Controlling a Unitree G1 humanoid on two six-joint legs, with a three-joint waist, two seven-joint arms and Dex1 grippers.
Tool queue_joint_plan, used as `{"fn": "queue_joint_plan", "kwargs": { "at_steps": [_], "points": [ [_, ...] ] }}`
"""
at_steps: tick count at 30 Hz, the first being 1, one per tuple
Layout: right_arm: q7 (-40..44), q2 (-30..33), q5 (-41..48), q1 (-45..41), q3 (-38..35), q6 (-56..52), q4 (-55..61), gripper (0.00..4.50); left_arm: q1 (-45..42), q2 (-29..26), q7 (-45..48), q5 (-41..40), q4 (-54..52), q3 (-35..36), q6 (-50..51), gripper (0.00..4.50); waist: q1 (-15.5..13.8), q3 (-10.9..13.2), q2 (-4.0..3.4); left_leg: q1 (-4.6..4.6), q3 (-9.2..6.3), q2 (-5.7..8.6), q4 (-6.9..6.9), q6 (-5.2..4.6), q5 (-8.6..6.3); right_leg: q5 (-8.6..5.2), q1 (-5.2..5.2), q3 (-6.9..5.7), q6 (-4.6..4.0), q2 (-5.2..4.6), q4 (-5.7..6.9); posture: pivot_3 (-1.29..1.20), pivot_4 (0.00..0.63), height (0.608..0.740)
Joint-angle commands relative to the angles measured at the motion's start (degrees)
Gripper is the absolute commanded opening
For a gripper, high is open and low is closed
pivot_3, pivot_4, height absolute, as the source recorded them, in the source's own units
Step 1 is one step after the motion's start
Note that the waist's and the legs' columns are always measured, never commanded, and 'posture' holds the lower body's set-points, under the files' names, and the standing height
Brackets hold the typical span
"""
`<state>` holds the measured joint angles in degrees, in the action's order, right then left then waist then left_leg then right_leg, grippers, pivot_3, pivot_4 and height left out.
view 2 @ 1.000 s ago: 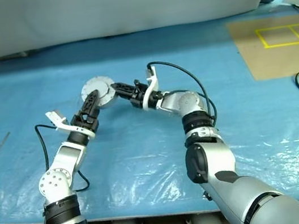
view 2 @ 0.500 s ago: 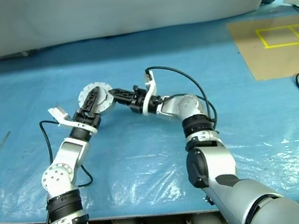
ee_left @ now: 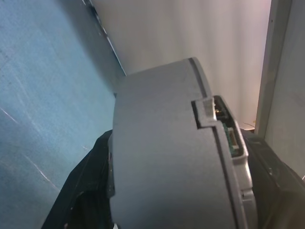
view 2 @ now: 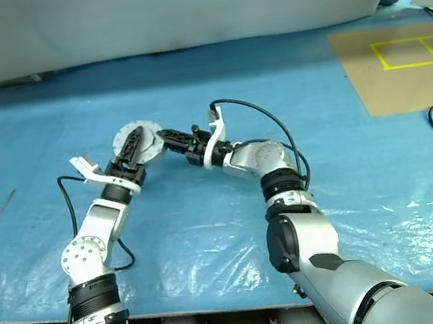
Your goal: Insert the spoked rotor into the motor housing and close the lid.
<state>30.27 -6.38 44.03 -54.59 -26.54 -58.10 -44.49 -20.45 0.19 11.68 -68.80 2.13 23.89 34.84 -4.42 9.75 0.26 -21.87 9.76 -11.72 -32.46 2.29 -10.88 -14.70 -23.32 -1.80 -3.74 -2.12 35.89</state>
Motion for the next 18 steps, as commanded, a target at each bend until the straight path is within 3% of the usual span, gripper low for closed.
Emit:
{"fn": "queue_joint_plan", "kwargs": {
  "at_steps": [1,7,13,18],
  "points": [
    [0.08,-0.25,2.95,-3.43,-1.95,4.20,2.78,1.78,-1.08,0.96,1.08,-0.75,-1.97,-2.04,0.88,2.80,-0.03,0.00,0.00,0.00,0.00,0.00,0.00,0.00,0.00,0.00,0.00,0.00,0.00,0.00,0.00,0.00,0.150,0.740],
    [-2.07,-0.15,2.50,-3.84,-1.65,6.52,2.09,3.77,-1.93,1.15,0.83,-1.22,-1.25,-1.50,1.05,2.80,0.07,0.00,0.00,0.00,0.00,-0.01,-0.06,0.00,0.00,0.02,0.00,0.01,0.02,0.00,0.04,0.00,0.150,0.740],
    [-2.92,-0.65,2.67,-3.56,-1.15,7.60,3.09,3.77,-2.87,2.29,0.53,-2.44,-0.94,0.01,-0.90,2.80,0.21,0.01,0.01,-0.02,0.00,0.00,-0.05,0.00,0.00,0.02,0.00,0.00,0.02,0.00,0.01,0.00,0.150,0.740],
    [-4.40,-0.45,3.13,-4.38,-2.52,10.06,1.42,3.77,-5.96,3.10,0.11,3.58,1.79,4.86,-14.08,2.80,0.35,0.03,0.05,-0.03,-0.04,0.00,-0.07,0.00,0.00,0.03,0.00,0.00,0.03,0.00,0.02,0.00,0.150,0.740]
  ]
}}
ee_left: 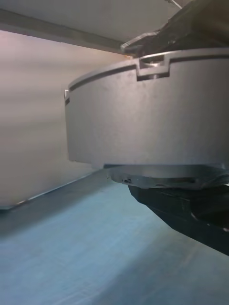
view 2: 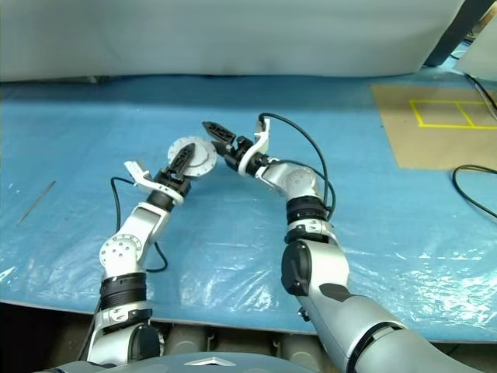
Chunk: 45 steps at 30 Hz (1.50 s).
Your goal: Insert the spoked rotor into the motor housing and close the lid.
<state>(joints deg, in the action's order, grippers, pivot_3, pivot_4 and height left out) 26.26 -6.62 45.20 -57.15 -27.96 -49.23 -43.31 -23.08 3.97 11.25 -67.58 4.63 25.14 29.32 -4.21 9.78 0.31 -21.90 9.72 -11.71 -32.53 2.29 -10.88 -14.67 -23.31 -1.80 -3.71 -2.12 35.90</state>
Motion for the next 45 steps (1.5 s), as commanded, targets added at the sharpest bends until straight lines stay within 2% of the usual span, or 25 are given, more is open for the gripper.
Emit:
{"fn": "queue_joint_plan", "kwargs": {
  "at_steps": [1,4,5,6,7,9,13,18,41,43,45],
  "points": [
    [-0.40,-0.14,2.34,-1.94,-1.28,1.01,0.13,3.77,-3.79,-1.05,0.44,3.04,0.08,4.29,-10.15,2.80,0.32,0.00,0.00,0.01,-0.01,0.00,0.00,0.00,0.00,0.01,0.00,0.00,0.00,0.00,0.00,0.00,0.150,0.740],
    [-0.17,-0.23,3.21,-2.09,-1.34,-0.05,0.51,3.77,-4.13,-3.75,2.10,9.25,2.33,3.86,-15.07,2.80,0.37,0.00,0.00,0.05,-0.01,-0.01,0.03,0.00,0.00,0.03,0.00,0.01,-0.01,0.02,0.00,0.00,0.150,0.740],
    [-0.16,-0.35,3.28,-2.05,-1.15,-0.17,0.70,3.77,-4.66,-4.59,1.86,9.71,4.27,5.34,-17.08,2.80,0.29,0.00,0.00,0.04,-0.02,-0.01,0.03,-0.03,0.02,0.03,0.00,0.00,-0.01,0.02,-0.01,0.00,0.150,0.740],
    [-0.19,-0.43,3.34,-1.97,-0.96,-0.26,0.89,3.82,-5.14,-5.29,2.49,9.34,5.84,6.88,-18.73,2.50,0.26,0.00,0.00,0.03,-0.02,0.00,0.03,-0.13,0.08,0.03,0.00,-0.01,-0.01,0.01,-0.02,0.00,0.150,0.740],
    [-0.23,-0.48,3.40,-1.92,-0.83,-0.29,1.01,3.82,-5.49,-5.71,3.03,9.02,6.92,7.94,-19.84,2.44,0.23,0.00,0.01,0.01,-0.01,0.00,0.01,-0.18,0.11,0.03,0.00,-0.01,-0.01,0.01,-0.03,0.00,0.150,0.740],
    [-0.16,-0.46,3.60,-1.79,-0.64,-0.54,1.22,3.82,-5.72,-6.54,3.60,9.45,7.77,8.75,-21.18,2.42,0.15,0.01,0.03,-0.06,-0.02,0.00,-0.11,-0.19,0.11,0.04,-0.01,-0.03,0.00,0.02,-0.03,0.00,0.150,0.740],
    [0.04,-0.42,3.62,-1.73,-0.35,-0.53,1.08,3.82,-7.85,-9.20,-1.51,12.66,12.66,12.10,-26.74,2.42,-0.24,0.08,0.15,-0.18,-0.14,-0.05,-0.25,-0.13,0.08,0.04,0.00,-0.21,0.00,0.00,0.01,0.00,0.150,0.740],
    [0.22,-0.38,3.43,-1.45,0.22,-0.66,1.46,3.82,-8.45,-12.09,-0.74,10.88,18.08,16.41,-27.76,2.42,-0.33,0.08,0.18,-0.15,-0.25,-0.04,-0.28,0.00,0.00,0.05,0.00,-0.28,0.00,-0.01,0.19,0.00,0.150,0.740],
    [3.41,-0.20,2.68,-0.70,4.50,-1.93,3.82,3.82,-4.34,-13.31,-4.23,15.63,23.67,19.61,-33.56,2.42,-1.12,0.10,0.39,-0.07,-0.39,-0.03,-0.51,0.00,0.00,0.03,0.00,-0.27,-0.02,-0.08,0.60,0.00,0.150,0.740],
    [3.47,-0.14,2.44,-0.48,4.82,-1.79,3.89,3.82,-3.87,-13.53,-4.38,16.97,23.49,19.40,-34.83,3.13,-1.10,0.10,0.39,-0.06,-0.41,-0.03,-0.51,0.00,0.00,0.03,0.00,-0.26,-0.02,-0.08,0.61,0.00,0.150,0.740],
    [3.68,-0.01,1.98,-0.14,5.42,-1.66,4.12,3.82,-3.61,-13.43,-4.68,17.43,22.71,19.94,-36.64,3.62,-1.08,0.10,0.39,-0.05,-0.45,-0.03,-0.51,0.01,0.00,0.03,0.00,-0.25,-0.02,-0.08,0.61,0.00,0.150,0.740]
  ]
}}
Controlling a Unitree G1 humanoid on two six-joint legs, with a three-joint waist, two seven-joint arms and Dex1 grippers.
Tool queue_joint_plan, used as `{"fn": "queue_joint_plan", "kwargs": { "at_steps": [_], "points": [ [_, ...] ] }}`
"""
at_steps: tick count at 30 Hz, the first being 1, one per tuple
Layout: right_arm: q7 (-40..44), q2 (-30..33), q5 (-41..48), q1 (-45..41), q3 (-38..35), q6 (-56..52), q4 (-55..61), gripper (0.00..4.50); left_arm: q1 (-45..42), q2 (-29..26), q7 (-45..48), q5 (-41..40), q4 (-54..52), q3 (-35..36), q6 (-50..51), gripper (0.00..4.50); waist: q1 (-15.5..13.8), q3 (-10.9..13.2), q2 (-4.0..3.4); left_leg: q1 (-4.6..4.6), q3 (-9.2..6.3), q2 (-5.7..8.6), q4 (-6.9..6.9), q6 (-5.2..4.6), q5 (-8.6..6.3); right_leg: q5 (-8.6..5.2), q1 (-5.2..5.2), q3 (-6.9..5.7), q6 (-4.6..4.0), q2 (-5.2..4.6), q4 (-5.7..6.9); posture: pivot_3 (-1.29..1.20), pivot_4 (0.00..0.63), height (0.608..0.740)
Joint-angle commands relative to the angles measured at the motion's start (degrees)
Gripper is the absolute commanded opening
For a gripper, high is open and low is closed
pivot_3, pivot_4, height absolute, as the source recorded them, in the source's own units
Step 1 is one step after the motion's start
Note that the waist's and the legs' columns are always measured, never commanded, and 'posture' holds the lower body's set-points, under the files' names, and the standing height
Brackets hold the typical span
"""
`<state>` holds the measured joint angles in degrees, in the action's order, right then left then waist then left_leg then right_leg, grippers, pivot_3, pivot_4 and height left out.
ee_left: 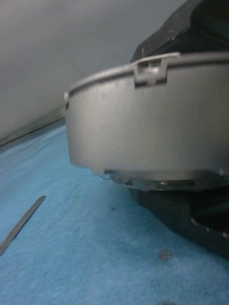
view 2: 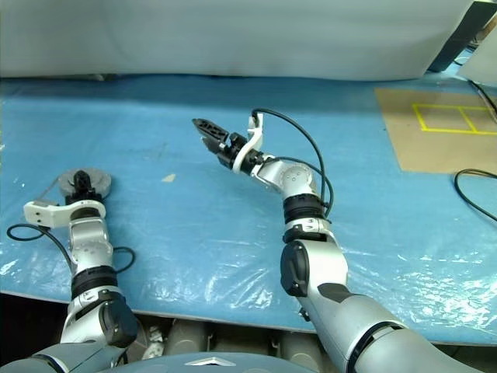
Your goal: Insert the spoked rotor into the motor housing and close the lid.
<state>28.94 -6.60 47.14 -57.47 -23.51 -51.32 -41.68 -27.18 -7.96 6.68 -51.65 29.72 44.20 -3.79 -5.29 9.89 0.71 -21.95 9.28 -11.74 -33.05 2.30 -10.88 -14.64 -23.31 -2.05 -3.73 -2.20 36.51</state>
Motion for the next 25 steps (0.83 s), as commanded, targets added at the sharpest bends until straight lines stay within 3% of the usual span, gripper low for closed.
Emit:
{"fn": "queue_joint_plan", "kwargs": {
  "at_steps": [1,3,6,10,13,19,23,25],
  "points": [
    [1.25,0.12,-0.49,0.43,1.63,0.57,2.77,3.82,0.55,-1.46,-0.40,1.74,-2.66,1.13,-4.51,3.97,0.00,0.00,0.00,0.01,-0.02,0.00,0.00,0.00,0.00,0.00,0.00,0.00,0.00,0.00,0.00,0.00,0.150,0.740],
    [2.67,0.63,-4.28,1.63,5.90,2.53,4.25,3.82,0.79,-1.67,-1.14,2.39,-3.12,1.69,-6.91,4.46,0.00,0.00,0.00,0.03,-0.09,0.00,0.00,0.00,0.00,0.00,0.00,0.01,0.00,0.01,0.01,0.00,0.150,0.740],
    [5.06,1.12,-8.70,3.58,11.71,4.61,6.82,3.82,2.22,-2.34,-1.67,4.11,-4.65,1.63,-9.60,4.46,0.01,-0.01,0.01,0.03,-0.31,0.01,0.00,0.00,0.00,0.00,0.02,0.01,0.00,-0.01,0.00,0.00,0.150,0.740],
    [5.88,1.79,-14.07,5.44,16.53,10.22,8.96,3.82,7.08,-4.96,0.42,12.65,-8.61,-3.77,-11.61,4.46,0.03,0.00,0.01,0.02,-0.37,0.00,0.00,0.01,0.00,0.00,0.02,-0.02,0.00,0.01,0.00,0.00,0.150,0.740],
    [4.99,3.47,-22.12,7.61,21.24,20.96,10.26,3.82,11.91,-8.61,7.92,19.91,-13.21,-12.71,-9.34,4.46,-0.18,0.00,0.02,0.04,-0.40,0.03,0.00,0.01,0.00,-0.01,0.04,-0.03,0.02,-0.05,0.01,0.00,0.150,0.740],
    [9.43,9.00,-33.12,15.99,29.75,38.25,16.93,3.82,17.88,-13.68,23.09,25.78,-21.28,-26.23,-7.62,4.46,-0.18,-0.01,0.03,0.14,-0.39,0.22,0.00,0.00,0.00,-0.01,0.21,-0.02,0.08,-0.29,-0.01,0.00,0.150,0.740],
    [12.48,12.42,-32.97,22.25,30.76,38.92,23.75,3.82,17.36,-16.33,31.91,26.77,-23.83,-32.51,-6.49,4.46,0.05,0.01,0.00,0.18,-0.39,0.10,0.02,0.00,0.00,-0.02,0.19,0.00,0.06,-0.13,0.01,0.00,0.150,0.740],
    [14.17,13.82,-32.58,24.91,31.01,39.79,27.17,4.33,16.72,-16.58,35.27,25.46,-24.45,-34.03,-5.48,4.50,0.35,0.01,-0.01,0.25,-0.37,0.06,0.02,-0.01,0.00,-0.02,0.19,0.06,0.04,-0.06,0.06,0.00,0.150,0.740]
  ]
}}
